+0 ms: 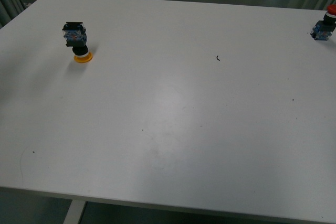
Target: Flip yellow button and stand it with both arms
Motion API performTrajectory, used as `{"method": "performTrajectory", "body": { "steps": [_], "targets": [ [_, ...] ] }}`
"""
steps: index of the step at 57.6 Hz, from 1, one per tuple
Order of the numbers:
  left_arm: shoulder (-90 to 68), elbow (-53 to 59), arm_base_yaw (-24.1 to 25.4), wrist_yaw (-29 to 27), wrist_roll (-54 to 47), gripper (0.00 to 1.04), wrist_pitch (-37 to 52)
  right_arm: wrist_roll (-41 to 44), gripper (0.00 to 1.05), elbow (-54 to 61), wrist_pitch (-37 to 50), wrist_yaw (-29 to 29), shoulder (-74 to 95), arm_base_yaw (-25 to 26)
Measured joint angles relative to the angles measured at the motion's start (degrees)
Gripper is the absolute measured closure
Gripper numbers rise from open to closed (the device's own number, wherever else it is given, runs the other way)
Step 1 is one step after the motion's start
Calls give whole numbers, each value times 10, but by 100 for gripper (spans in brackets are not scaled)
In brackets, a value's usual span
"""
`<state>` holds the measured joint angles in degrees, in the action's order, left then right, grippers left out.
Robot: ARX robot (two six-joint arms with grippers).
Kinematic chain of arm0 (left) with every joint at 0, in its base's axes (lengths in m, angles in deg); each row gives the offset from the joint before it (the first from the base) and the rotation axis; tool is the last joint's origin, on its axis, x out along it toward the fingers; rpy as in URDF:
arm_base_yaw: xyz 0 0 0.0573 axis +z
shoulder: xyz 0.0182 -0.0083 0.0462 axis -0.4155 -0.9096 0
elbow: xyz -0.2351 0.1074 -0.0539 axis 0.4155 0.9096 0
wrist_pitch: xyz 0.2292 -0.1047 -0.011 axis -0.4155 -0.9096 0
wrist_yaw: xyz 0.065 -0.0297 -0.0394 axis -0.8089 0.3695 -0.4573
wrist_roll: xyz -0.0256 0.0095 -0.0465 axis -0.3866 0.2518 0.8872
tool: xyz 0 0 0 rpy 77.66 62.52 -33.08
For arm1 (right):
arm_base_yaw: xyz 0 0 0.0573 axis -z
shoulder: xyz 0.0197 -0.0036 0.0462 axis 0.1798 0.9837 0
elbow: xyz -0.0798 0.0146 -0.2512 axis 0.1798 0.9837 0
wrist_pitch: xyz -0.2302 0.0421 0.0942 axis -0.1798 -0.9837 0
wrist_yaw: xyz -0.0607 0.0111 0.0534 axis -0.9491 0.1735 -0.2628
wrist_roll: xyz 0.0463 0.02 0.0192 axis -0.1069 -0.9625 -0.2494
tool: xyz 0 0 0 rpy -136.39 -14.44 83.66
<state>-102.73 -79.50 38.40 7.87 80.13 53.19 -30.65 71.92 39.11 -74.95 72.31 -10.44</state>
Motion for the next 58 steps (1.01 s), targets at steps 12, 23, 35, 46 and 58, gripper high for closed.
{"method": "performTrajectory", "body": {
  "steps": [12, 23, 35, 46, 58],
  "targets": [
    [-116, -115, -45, -13, 20, 7, -64, 0, 7, 0, 0, 0, 0, 0],
    [-190, -193, -74, -40, 38, 7, -115, 0, 7, 0, 0, 0, 0, 0],
    [-241, -269, -92, -42, 61, 7, -150, 0, 7, 0, 0, 0, 0, 0],
    [-277, -332, -114, -36, 99, 7, -189, 0, 7, 0, 0, 0, 0, 0],
    [-293, -378, -147, -34, 139, 7, -250, 0, 7, 0, 0, 0, 0, 0]
  ]
}}
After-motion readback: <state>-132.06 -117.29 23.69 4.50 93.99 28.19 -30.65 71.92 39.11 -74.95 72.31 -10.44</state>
